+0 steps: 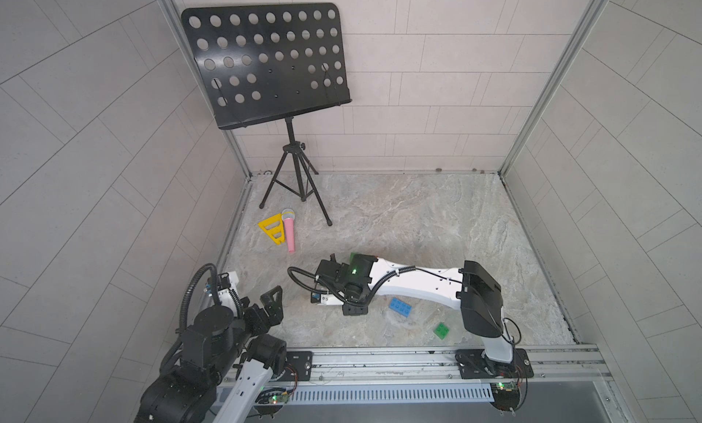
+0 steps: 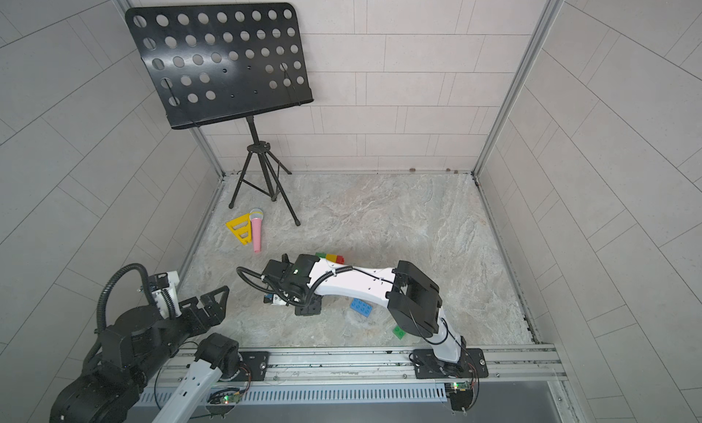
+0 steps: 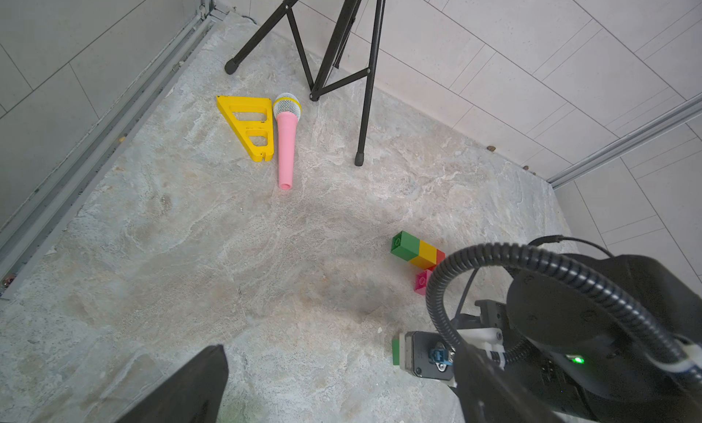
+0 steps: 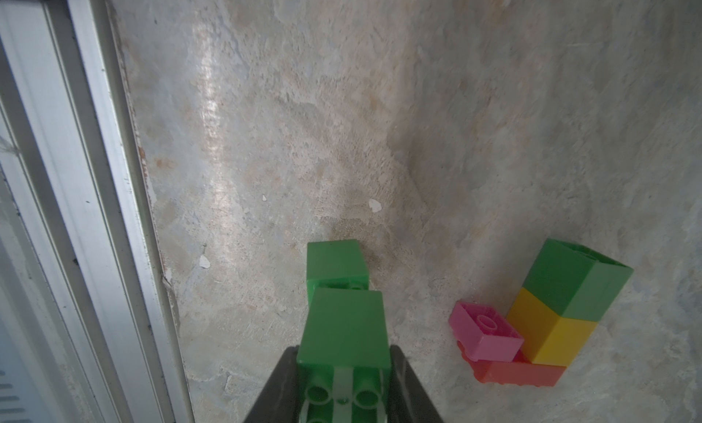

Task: Assemble the letter r with lego
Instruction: Assemble the lego brick with the lego brick.

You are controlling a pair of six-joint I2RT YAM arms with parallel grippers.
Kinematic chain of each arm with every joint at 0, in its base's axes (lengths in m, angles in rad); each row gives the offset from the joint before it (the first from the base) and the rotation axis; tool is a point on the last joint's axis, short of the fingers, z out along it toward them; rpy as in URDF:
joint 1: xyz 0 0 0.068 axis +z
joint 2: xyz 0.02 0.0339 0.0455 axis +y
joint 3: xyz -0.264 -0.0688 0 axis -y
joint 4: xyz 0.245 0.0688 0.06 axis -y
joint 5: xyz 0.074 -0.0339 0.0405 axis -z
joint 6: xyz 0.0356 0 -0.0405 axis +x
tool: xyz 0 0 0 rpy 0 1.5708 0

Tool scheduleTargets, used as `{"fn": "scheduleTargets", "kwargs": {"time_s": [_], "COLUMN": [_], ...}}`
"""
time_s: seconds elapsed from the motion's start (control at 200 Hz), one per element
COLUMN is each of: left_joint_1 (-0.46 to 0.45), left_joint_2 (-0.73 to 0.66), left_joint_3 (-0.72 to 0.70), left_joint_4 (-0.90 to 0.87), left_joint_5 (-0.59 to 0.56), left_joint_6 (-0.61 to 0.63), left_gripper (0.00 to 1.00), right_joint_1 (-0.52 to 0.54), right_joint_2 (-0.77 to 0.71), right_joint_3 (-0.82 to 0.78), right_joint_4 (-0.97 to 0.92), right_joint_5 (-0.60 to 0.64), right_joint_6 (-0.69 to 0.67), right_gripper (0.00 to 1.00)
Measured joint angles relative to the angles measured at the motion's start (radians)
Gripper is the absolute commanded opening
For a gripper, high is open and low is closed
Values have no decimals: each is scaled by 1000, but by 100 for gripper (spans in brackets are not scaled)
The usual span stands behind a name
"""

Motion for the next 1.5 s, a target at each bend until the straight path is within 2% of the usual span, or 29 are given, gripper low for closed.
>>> {"fn": "scheduleTargets", "kwargs": {"time_s": [1.501], "left_joint_1": [0], "left_joint_2": [-6], "left_joint_3": [-32], "left_joint_4": [2], "left_joint_5": [21], "left_joint_6": [0], "left_gripper": [100], "right_joint_1": [-2], "right_joint_2": [40], "right_joint_3": [37], "right_joint_4": [-56], "right_joint_5": [-60], "right_joint_6": [-26], "right_gripper": [0]}}
